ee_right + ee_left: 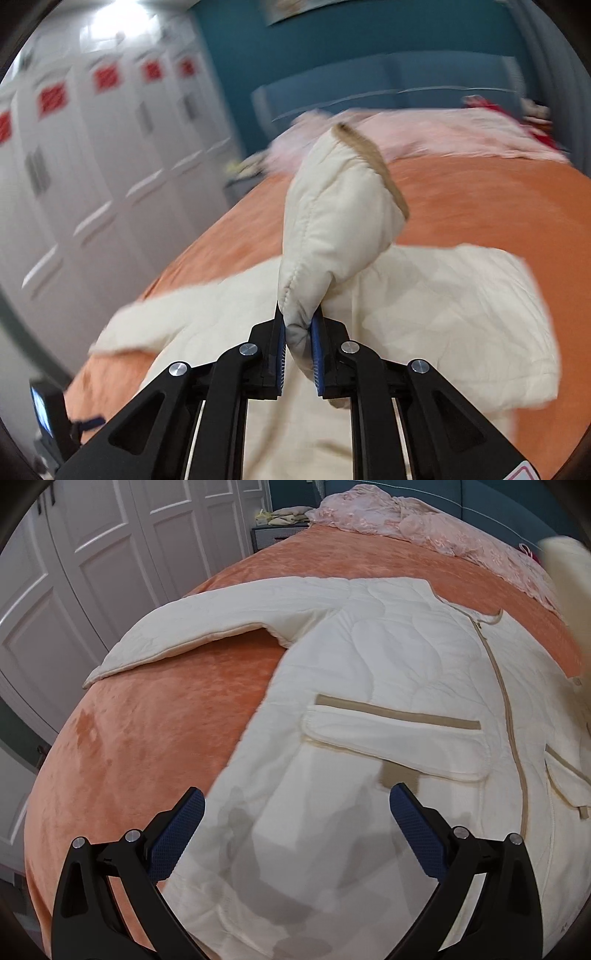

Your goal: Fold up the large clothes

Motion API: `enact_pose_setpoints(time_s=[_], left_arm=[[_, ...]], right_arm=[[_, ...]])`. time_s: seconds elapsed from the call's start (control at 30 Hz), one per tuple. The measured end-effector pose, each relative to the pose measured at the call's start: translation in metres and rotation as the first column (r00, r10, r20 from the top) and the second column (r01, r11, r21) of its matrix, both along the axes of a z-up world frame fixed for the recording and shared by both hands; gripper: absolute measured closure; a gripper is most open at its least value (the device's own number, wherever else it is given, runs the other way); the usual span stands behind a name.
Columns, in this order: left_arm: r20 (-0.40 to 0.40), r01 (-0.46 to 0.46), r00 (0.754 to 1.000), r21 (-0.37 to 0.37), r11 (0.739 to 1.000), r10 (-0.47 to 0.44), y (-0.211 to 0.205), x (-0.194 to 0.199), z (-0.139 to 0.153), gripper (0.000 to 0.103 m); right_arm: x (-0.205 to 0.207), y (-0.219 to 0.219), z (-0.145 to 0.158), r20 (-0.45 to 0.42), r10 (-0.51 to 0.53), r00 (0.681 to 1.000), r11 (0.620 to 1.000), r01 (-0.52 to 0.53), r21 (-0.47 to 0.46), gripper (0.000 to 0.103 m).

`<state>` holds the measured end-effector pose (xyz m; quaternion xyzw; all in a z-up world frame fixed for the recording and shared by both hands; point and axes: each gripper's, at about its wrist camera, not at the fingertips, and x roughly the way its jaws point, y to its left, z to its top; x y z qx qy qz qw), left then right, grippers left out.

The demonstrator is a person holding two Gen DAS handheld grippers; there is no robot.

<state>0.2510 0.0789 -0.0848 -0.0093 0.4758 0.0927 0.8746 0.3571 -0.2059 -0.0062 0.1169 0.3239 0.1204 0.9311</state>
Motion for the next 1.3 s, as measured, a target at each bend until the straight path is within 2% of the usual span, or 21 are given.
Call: enact_pose_setpoints(time_s=[0.1, 0.2, 0.27, 0.4, 0.53, 0.63, 0.7, 0.73, 0.77, 0.83, 0.87, 0.93, 0.97, 1.03, 1.1, 1.17, 1.23, 1.3], left_arm=[[-0.005, -0.003, 1.0, -0.031, 1.0, 0.003, 0.012, 0.003, 0.0, 0.005], [-0.003, 0.012, 1.0, -0.087, 0.996, -0.012, 0.018, 0.009, 0.003, 0.005], [0.005, 0.029, 1.0, -0.152, 0.988, -0.029, 0.02, 0.015, 0.006, 0.005], [0.016, 0.054, 0.999, -0.275, 0.96, -0.052, 0.015, 0.035, 0.012, 0.005], [-0.015, 0.073, 0.996, -0.39, 0.918, -0.086, -0.006, 0.066, 0.005, 0.005], [-0.027, 0.078, 0.995, -0.43, 0.9, -0.099, -0.025, 0.085, -0.005, 0.005], [-0.046, 0.071, 0.994, -0.451, 0.89, -0.102, -0.037, 0.098, -0.014, 0.007], [-0.05, 0.067, 0.994, -0.458, 0.886, -0.101, -0.041, 0.102, -0.016, 0.017], [-0.052, 0.071, 0.993, -0.455, 0.888, -0.107, -0.046, 0.106, -0.018, 0.034], [-0.057, 0.072, 0.993, -0.403, 0.912, -0.103, -0.054, 0.114, -0.016, 0.053], [-0.05, 0.076, 0.993, -0.39, 0.918, -0.104, -0.054, 0.115, -0.014, 0.068], [-0.037, 0.085, 0.994, -0.367, 0.926, -0.106, -0.05, 0.121, -0.009, 0.09], [-0.023, 0.095, 0.994, -0.363, 0.927, -0.111, -0.047, 0.125, -0.005, 0.093], [0.015, 0.112, 0.994, -0.316, 0.942, -0.112, -0.043, 0.135, 0.01, 0.096], [0.056, 0.128, 0.991, -0.272, 0.954, -0.118, -0.037, 0.14, 0.023, 0.096], [0.098, 0.14, 0.988, -0.226, 0.964, -0.12, -0.032, 0.147, 0.037, 0.097], [0.117, 0.134, 0.987, -0.191, 0.972, -0.113, -0.028, 0.153, 0.042, 0.097], [0.112, 0.12, 0.988, -0.153, 0.981, -0.104, -0.024, 0.154, 0.034, 0.097]], right_arm=[[0.01, 0.059, -0.029, -0.045, 0.078, 0.996, 0.995, -0.081, -0.06, 0.081], [0.003, 0.099, -0.054, -0.07, 0.14, 0.988, 0.98, -0.148, -0.135, 0.056], [-0.013, 0.109, -0.057, -0.066, 0.153, 0.986, 0.976, -0.161, -0.147, 0.051], [-0.051, 0.051, -0.058, -0.064, 0.079, 0.995, 0.991, -0.085, -0.102, 0.046], [-0.08, -0.026, -0.059, -0.095, -0.075, 0.993, 0.996, 0.07, -0.054, 0.042], [-0.089, -0.088, -0.07, -0.146, -0.211, 0.967, 0.977, 0.214, 0.006, 0.042], [-0.094, -0.127, -0.079, -0.187, -0.298, 0.936, 0.947, 0.314, 0.062, 0.042], [-0.095, -0.142, -0.083, -0.203, -0.327, 0.923, 0.933, 0.349, 0.086, 0.042], [-0.094, -0.162, -0.089, -0.227, -0.363, 0.904, 0.91, 0.396, 0.122, 0.042], [-0.091, -0.182, -0.099, -0.259, -0.395, 0.881, 0.881, 0.444, 0.165, 0.042], [-0.087, -0.19, -0.103, -0.272, -0.403, 0.874, 0.868, 0.459, 0.188, 0.042], [-0.078, -0.205, -0.11, -0.295, -0.422, 0.857, 0.837, 0.494, 0.237, 0.042], [-0.074, -0.21, -0.112, -0.302, -0.435, 0.848, 0.82, 0.512, 0.256, 0.043], [-0.065, -0.216, -0.112, -0.301, -0.457, 0.837, 0.792, 0.537, 0.292, 0.051], [-0.056, -0.213, -0.106, -0.287, -0.453, 0.844, 0.79, 0.53, 0.308, 0.087], [-0.053, -0.208, -0.092, -0.238, -0.45, 0.861, 0.809, 0.506, 0.301, 0.09], [-0.051, -0.192, -0.076, -0.168, -0.447, 0.879, 0.851, 0.475, 0.223, 0.091], [-0.045, -0.177, -0.078, -0.154, -0.443, 0.883, 0.88, 0.461, 0.112, 0.091]])
